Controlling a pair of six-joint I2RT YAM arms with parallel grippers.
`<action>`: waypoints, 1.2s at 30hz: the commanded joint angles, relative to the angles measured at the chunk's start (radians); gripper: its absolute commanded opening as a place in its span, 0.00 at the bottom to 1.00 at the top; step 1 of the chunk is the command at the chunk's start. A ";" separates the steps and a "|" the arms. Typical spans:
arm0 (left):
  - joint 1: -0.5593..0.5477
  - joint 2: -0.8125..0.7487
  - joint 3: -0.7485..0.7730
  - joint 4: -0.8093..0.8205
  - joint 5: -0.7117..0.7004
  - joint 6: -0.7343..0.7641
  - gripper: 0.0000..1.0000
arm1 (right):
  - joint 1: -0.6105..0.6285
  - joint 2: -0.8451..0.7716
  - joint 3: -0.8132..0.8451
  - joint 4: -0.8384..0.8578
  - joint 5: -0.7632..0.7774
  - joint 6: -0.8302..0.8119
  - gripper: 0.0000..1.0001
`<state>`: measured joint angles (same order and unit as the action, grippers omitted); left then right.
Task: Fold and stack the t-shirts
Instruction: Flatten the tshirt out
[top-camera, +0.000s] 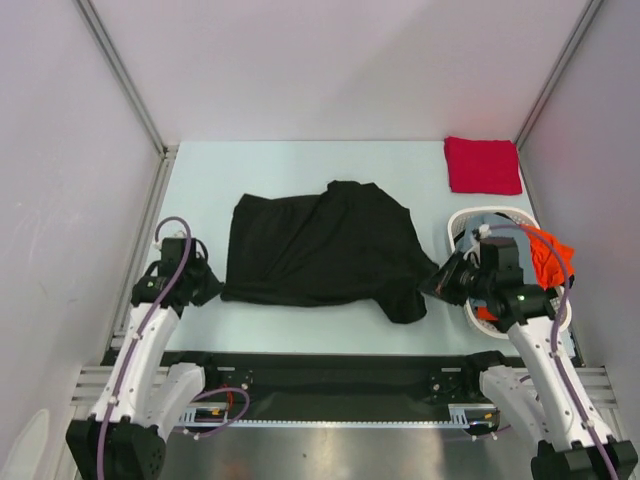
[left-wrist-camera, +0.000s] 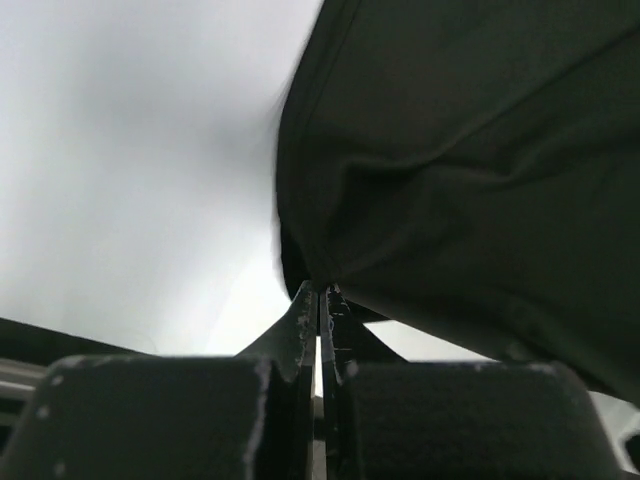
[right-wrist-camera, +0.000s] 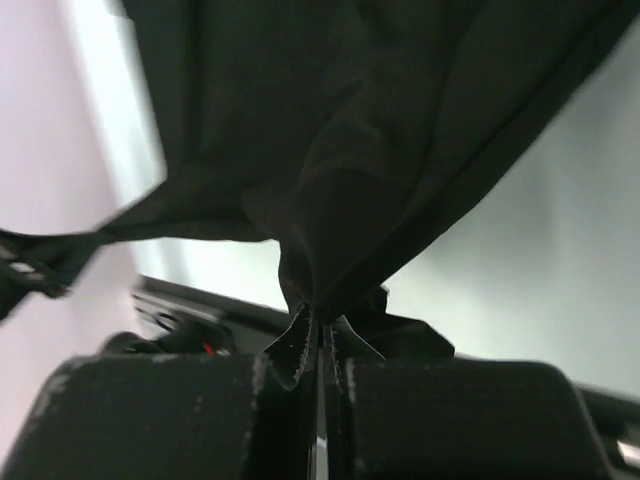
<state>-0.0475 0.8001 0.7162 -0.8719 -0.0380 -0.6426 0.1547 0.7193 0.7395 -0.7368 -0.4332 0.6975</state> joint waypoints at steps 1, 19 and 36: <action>-0.002 0.109 0.011 0.148 0.030 -0.019 0.00 | -0.004 0.058 -0.043 -0.057 0.002 -0.049 0.00; 0.005 0.780 0.377 0.266 0.060 0.146 0.48 | -0.043 0.584 0.175 0.145 0.016 -0.154 0.00; -0.035 0.418 0.078 0.266 0.096 -0.081 0.56 | -0.046 0.625 0.196 0.125 -0.032 -0.211 0.10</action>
<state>-0.0532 1.2179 0.7742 -0.6640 0.0441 -0.6769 0.1154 1.3800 0.9112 -0.6231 -0.4427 0.5098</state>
